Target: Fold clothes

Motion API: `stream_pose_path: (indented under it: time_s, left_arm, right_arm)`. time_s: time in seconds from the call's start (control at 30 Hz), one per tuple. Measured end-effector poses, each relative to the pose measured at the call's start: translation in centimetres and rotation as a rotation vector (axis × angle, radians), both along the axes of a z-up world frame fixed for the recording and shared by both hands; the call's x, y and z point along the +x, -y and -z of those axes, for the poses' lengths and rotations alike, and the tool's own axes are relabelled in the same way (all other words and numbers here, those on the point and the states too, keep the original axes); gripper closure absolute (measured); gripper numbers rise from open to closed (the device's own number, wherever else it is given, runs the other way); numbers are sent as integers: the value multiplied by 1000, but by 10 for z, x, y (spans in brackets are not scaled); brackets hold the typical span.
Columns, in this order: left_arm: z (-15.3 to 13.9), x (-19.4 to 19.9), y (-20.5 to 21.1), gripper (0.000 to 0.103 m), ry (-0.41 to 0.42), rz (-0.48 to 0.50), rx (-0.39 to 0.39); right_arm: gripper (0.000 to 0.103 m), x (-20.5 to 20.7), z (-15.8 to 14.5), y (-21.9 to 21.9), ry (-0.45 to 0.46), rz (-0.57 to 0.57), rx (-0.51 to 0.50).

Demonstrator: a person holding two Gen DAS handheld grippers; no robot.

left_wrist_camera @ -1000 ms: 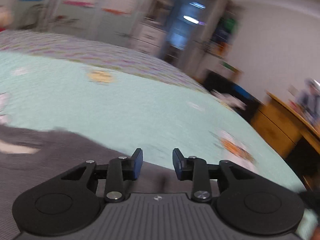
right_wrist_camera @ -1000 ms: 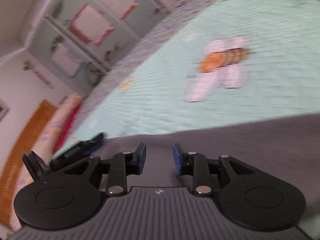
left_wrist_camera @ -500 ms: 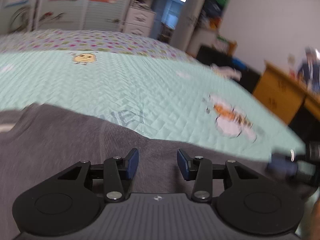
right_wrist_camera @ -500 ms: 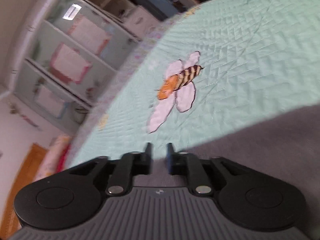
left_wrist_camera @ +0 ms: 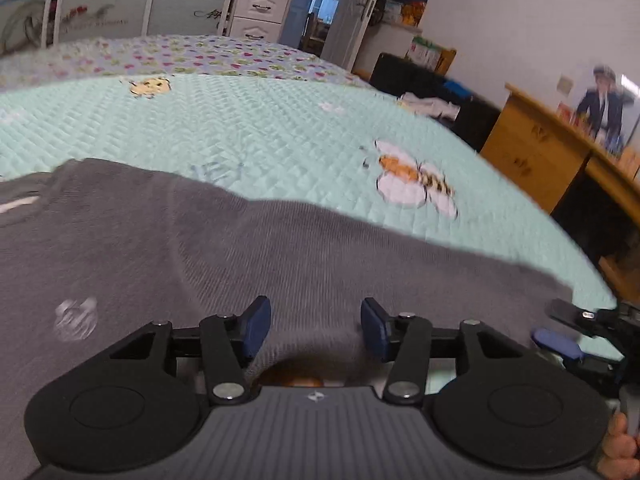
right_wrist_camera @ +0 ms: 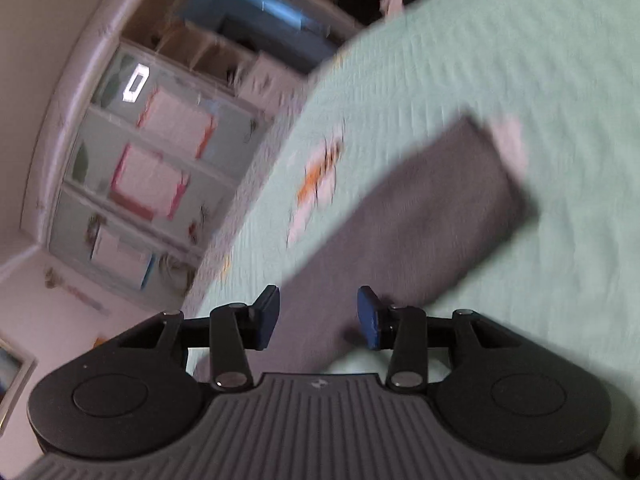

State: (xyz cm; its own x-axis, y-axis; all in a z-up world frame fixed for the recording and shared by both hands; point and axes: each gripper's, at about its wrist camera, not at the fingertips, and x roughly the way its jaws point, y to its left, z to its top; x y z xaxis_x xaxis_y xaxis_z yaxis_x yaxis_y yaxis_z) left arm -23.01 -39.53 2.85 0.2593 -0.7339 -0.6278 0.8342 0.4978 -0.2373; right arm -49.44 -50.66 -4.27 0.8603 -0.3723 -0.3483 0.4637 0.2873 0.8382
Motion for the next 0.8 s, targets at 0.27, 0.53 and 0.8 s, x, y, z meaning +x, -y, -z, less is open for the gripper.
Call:
stream_pose_path:
  time_s: [0.27,0.53,0.8]
  left_arm:
    - [1,-5,-19,50,-23,16,19]
    - [10,-17,-9,43,47,36,73]
    - [13,-23,-5,37,71,41,85]
  right_arm:
    - [74,-3,-21,-10,-106,97,-53]
    - [103,3,4,0,-133,153,2]
    - [103,20,17,0,-117,83,4]
